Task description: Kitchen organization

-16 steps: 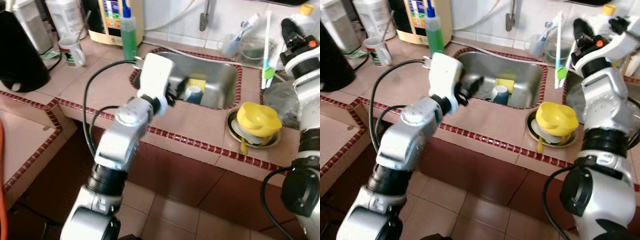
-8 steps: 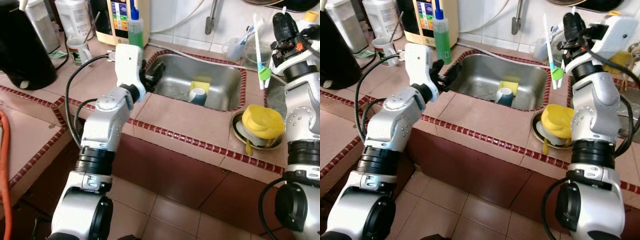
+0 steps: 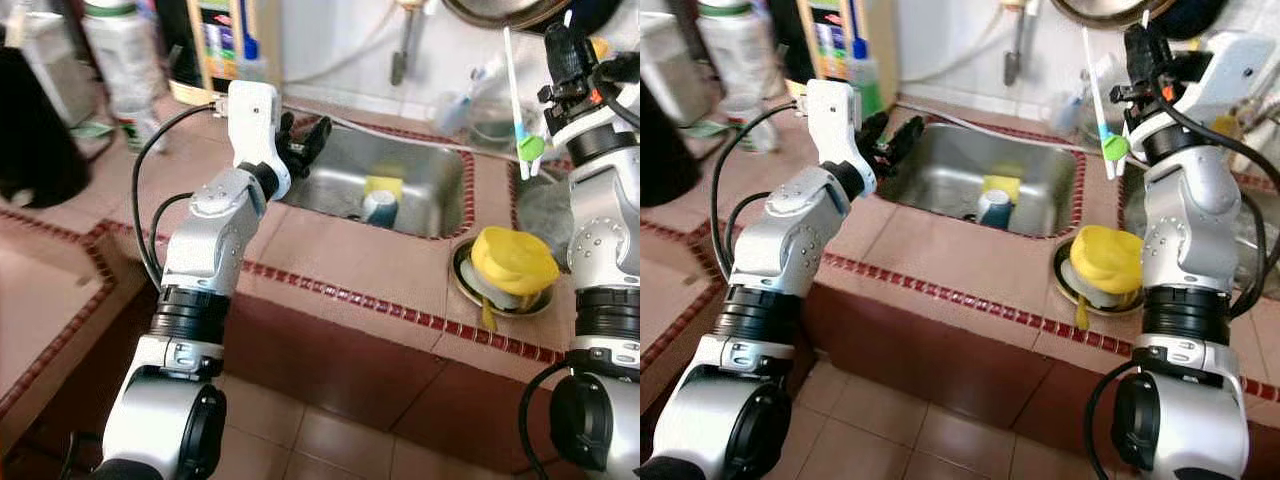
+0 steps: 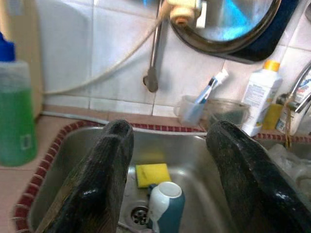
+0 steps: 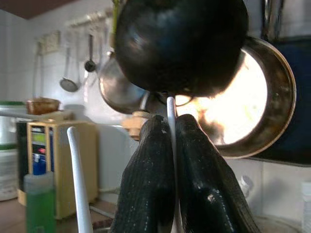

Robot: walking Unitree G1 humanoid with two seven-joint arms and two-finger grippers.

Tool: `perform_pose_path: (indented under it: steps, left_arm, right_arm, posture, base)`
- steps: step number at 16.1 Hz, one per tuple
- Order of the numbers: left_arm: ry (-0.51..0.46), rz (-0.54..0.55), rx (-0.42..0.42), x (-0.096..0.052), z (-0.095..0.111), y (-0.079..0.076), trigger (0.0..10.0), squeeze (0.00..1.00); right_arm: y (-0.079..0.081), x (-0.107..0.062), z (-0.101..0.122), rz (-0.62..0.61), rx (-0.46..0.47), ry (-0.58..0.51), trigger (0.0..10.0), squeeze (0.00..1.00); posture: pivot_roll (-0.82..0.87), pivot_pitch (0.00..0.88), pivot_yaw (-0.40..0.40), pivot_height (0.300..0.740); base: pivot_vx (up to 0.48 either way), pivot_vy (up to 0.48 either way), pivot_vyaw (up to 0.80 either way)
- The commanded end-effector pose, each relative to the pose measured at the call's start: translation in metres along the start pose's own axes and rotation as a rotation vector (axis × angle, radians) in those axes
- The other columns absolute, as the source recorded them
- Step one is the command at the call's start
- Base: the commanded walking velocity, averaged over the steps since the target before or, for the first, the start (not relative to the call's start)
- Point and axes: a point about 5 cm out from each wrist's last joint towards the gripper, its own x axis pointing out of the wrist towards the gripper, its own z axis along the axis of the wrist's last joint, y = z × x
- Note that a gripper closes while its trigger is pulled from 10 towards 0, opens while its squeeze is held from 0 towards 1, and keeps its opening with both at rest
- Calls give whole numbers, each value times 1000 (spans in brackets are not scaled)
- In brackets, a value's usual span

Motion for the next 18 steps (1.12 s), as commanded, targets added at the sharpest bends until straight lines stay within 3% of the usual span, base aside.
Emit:
perform_pose_path:
  steps: [1, 10, 15, 18]
  left_arm:
    - [-8, -6, 11, 2, 5, -1, 10000, 0]
    - [5, -12, 13, 3, 3, -4, 10000, 0]
    - [54, -27, 88, 2, -4, -9, 10000, 0]
    - [97, -82, 146, -2, -5, -19, 10000, 0]
  right_arm:
    - [0, 0, 2, 5, -9, -5, 10000, 0]
    - [-2, 1, 2, 3, -16, 7, 10000, 0]
    - [-15, -2, -7, -41, -9, 72, 10000, 0]
    - [-28, -6, -17, -90, -28, 173, 10000, 0]
  posture:
    - [-85, 0, -17, 740]
    - [-85, 0, -14, 740]
    - [-86, 0, -6, 740]
    - [-79, 59, 0, 740]
  base:
    - [319, 0, 0]
    - [233, 0, 0]
    - [0, 0, 0]
    - [0, 0, 0]
